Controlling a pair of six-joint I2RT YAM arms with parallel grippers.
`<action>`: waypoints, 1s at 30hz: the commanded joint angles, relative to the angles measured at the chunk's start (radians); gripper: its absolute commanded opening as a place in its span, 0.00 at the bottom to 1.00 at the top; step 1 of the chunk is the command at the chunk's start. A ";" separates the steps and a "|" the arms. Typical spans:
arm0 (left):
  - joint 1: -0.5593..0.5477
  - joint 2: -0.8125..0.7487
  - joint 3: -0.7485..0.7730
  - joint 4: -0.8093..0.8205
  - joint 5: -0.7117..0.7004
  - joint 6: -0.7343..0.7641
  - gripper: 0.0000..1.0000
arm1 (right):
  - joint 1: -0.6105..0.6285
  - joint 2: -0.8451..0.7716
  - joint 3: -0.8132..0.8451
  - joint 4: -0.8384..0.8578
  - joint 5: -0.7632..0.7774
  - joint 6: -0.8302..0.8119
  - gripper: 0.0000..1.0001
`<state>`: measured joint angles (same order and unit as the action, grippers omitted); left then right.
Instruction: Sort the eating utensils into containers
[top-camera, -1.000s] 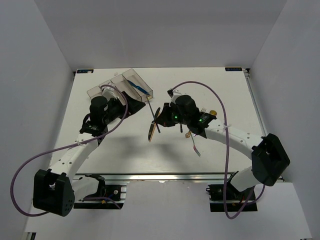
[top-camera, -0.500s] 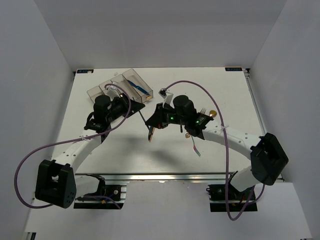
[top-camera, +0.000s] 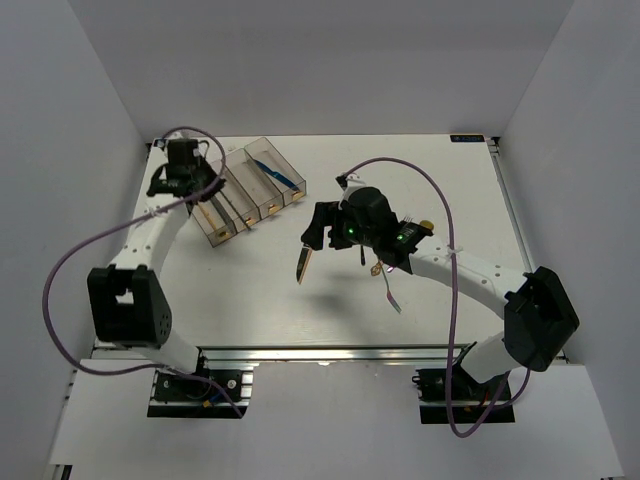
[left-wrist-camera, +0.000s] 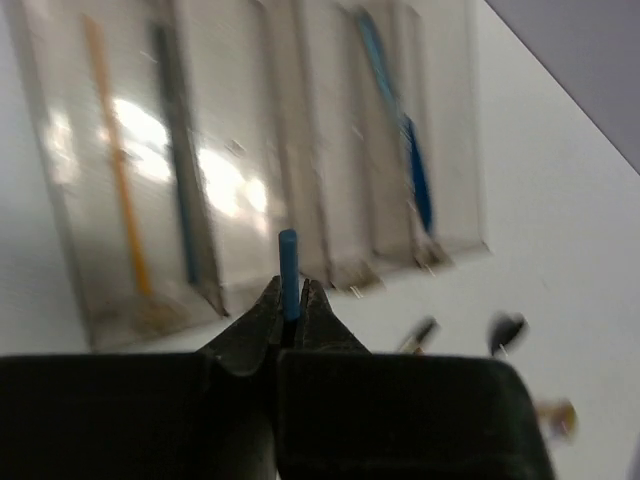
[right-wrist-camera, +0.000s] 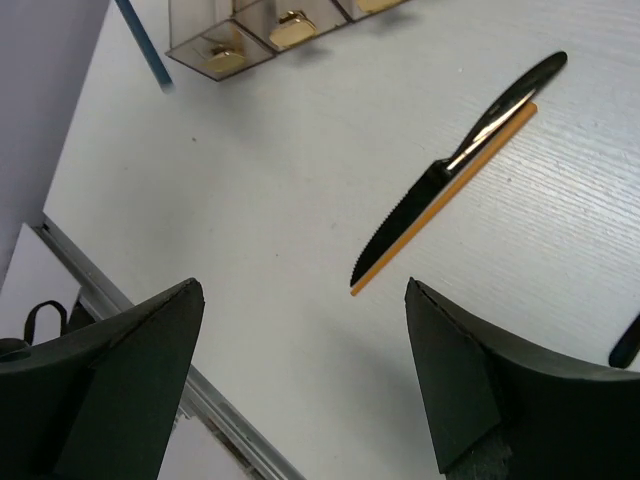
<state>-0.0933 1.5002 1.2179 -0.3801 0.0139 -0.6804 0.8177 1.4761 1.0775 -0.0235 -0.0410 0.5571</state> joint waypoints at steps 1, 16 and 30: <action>0.079 0.154 0.219 -0.275 -0.264 0.100 0.00 | 0.000 -0.036 0.036 -0.055 0.072 -0.028 0.86; 0.165 0.500 0.603 -0.428 -0.332 0.078 0.33 | -0.002 -0.011 0.036 -0.093 0.098 -0.074 0.89; 0.161 0.113 0.453 -0.372 -0.266 0.175 0.98 | 0.000 0.392 0.444 -0.460 0.452 0.130 0.89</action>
<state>0.0742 1.8103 1.7309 -0.8078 -0.2890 -0.5575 0.8158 1.8305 1.4506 -0.3882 0.2897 0.5980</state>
